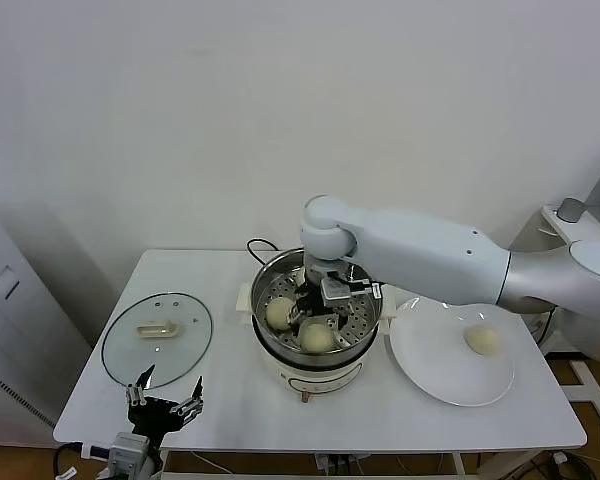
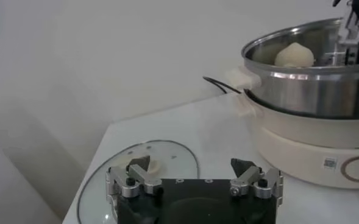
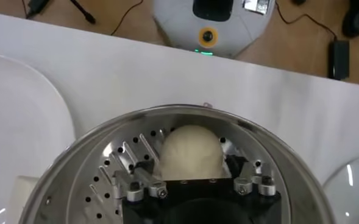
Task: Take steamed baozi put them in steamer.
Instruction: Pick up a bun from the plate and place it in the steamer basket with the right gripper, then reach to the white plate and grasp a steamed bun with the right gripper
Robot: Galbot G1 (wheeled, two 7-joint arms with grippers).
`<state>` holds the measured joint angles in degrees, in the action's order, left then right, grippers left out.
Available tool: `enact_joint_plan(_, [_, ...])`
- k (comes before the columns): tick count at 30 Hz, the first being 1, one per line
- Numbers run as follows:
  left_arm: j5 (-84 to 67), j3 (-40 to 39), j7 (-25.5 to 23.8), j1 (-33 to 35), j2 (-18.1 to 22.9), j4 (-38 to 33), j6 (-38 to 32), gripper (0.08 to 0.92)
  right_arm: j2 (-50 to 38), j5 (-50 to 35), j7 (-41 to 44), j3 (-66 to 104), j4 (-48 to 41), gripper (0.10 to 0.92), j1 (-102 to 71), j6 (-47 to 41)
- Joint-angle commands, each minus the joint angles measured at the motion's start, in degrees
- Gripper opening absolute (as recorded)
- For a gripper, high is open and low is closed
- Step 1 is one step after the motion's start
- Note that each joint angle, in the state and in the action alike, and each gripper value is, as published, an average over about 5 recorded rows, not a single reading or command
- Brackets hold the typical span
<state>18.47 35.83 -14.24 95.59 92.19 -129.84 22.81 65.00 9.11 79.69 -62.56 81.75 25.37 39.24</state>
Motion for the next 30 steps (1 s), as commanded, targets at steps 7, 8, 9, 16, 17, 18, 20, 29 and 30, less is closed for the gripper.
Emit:
enact_joint_plan(7, [-1.3, -0.1, -0.1, -0.1, 2.8, -1.3, 0.2, 0.823, -12.1, -13.4, 6.4, 6.4, -2.6, 0.823, 10.0, -31.7])
enact_joint_plan(8, [-1.7, -0.1, -0.1, 0.0, 2.8, -1.5, 0.3, 0.823, -13.6, -14.5, 6.7, 6.5, -3.2, 0.823, 10.6, -35.5])
enact_joint_plan(9, [-2.1, -0.1, 0.0, 0.0, 2.8, -1.7, 0.3, 0.823, -15.4, -15.5, 6.7, 6.5, -3.7, 0.823, 11.1, -39.5])
enact_joint_plan(16, [-4.5, -0.3, 0.0, 0.2, 2.3, -2.0, 0.9, 0.823, -29.1, -18.0, 2.9, 7.5, -5.3, 0.823, 10.4, -60.1])
enact_joint_plan(17, [-4.9, -0.3, 0.0, 0.3, 2.1, -2.0, 1.0, 0.823, -30.9, -17.7, 2.6, 8.1, -5.4, 0.823, 9.7, -61.1])
enact_joint_plan(18, [-5.2, -0.3, 0.0, 0.4, 2.1, -2.0, 1.0, 0.823, -32.3, -17.0, 2.4, 9.2, -5.5, 0.823, 8.6, -61.4])
enact_joint_plan(20, [-5.7, -0.3, 0.1, 0.8, 1.9, -2.0, 1.0, 0.823, -34.8, -15.0, 2.2, 12.4, -5.7, 0.823, 5.1, -61.1])
enact_joint_plan(29, [-7.4, -0.7, 0.1, 2.2, 1.5, -2.0, 0.8, 0.823, -37.0, 2.0, 2.2, 33.5, -7.0, 0.823, -20.9, -55.6])
enact_joint_plan(30, [-7.5, -0.7, 0.1, 2.3, 1.5, -2.0, 0.8, 0.823, -36.5, 3.6, 2.1, 34.8, -7.6, 0.823, -22.9, -54.5])
